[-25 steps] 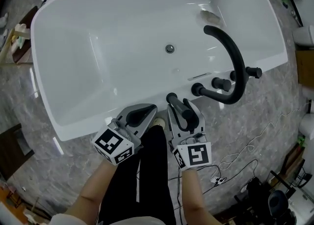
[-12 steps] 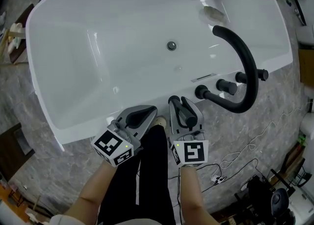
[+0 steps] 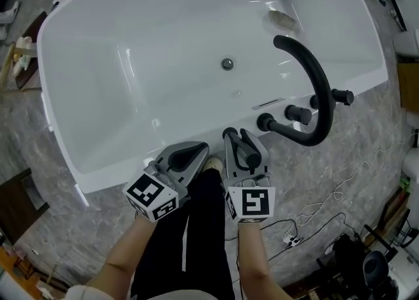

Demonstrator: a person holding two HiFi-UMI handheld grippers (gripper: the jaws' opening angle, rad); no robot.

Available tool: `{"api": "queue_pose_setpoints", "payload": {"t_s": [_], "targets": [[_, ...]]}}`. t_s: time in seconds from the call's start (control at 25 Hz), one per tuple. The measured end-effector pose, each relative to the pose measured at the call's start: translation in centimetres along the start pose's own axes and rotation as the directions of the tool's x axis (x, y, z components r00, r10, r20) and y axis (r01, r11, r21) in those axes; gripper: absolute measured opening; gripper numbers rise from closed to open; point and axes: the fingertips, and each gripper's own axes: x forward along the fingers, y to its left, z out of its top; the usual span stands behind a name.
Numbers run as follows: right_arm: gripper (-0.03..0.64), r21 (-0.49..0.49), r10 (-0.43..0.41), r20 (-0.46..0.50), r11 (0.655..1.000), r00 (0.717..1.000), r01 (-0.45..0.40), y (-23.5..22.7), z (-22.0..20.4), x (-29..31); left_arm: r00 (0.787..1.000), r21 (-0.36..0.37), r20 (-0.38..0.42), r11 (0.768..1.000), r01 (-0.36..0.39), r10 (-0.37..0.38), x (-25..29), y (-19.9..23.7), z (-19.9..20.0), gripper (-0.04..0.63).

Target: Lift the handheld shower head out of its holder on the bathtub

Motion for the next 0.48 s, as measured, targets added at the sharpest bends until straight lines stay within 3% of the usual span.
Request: {"api": "queue_pose_setpoints", "payload": {"t_s": [0.48], "targets": [[0.129,-0.024,0.003,0.070,1.000,0.998,-0.001,0.4,7.7,-4.6,0.998,0.044,0.059,0.999,0.025,-0.028,-1.2,-5.0,6.3,0.012]]}}
